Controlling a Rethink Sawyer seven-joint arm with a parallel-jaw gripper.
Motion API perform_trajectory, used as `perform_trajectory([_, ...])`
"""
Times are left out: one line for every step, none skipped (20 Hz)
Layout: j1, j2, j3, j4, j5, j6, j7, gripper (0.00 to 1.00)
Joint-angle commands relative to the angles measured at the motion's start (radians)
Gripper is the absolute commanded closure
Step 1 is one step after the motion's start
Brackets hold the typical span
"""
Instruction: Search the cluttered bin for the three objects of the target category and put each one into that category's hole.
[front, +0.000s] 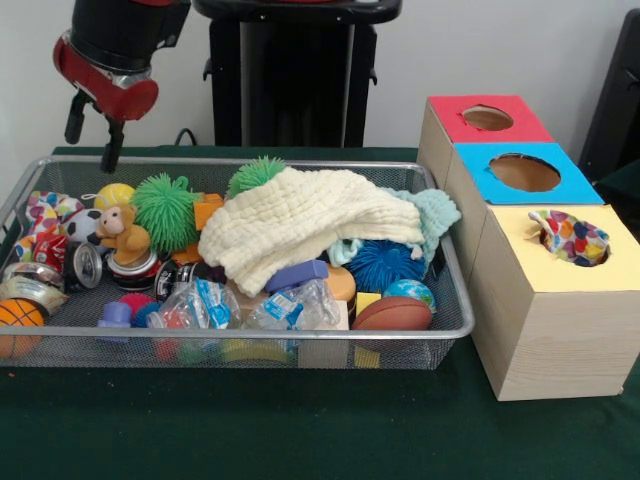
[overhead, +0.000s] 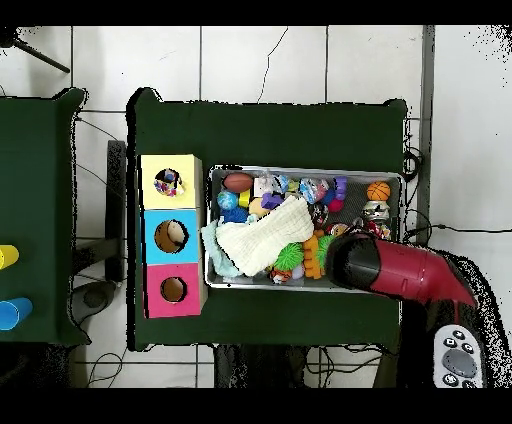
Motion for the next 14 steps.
perform_trajectory([-0.039, 0.010, 0.035, 0.054, -0.053, -0.015, -0.014, 0.00])
perform_trajectory([-0.042, 0.012, 0.035, 0.053, -0.055, -0.017, -0.014, 0.00])
perform_trajectory([-0.046, 0.026, 0.036, 0.047, -0.057, -0.028, -0.010, 0.00])
perform_trajectory([-0.047, 0.033, 0.036, 0.046, -0.058, -0.035, -0.006, 0.00])
perform_trajectory([-0.050, 0.046, 0.037, 0.050, -0.061, -0.054, 0.003, 0.00])
perform_trajectory([-0.051, 0.055, 0.037, 0.050, -0.062, -0.065, 0.010, 0.00])
perform_trajectory([-0.051, 0.067, 0.036, 0.054, -0.065, -0.086, 0.021, 0.00])
perform_trajectory([-0.051, 0.074, 0.035, 0.054, -0.066, -0.096, 0.026, 0.00])
perform_trajectory([-0.053, 0.088, 0.034, 0.051, -0.068, -0.113, 0.036, 0.00])
perform_trajectory([-0.055, 0.097, 0.034, 0.050, -0.069, -0.122, 0.041, 0.00])
perform_trajectory([-0.065, 0.115, 0.043, 0.044, -0.067, -0.131, 0.041, 0.00])
perform_trajectory([-0.068, 0.131, 0.043, 0.039, -0.065, -0.146, 0.049, 0.00])
perform_trajectory([-0.071, 0.146, 0.043, 0.035, -0.063, -0.160, 0.056, 0.00])
perform_trajectory([-0.073, 0.155, 0.043, 0.032, -0.062, -0.167, 0.058, 0.00])
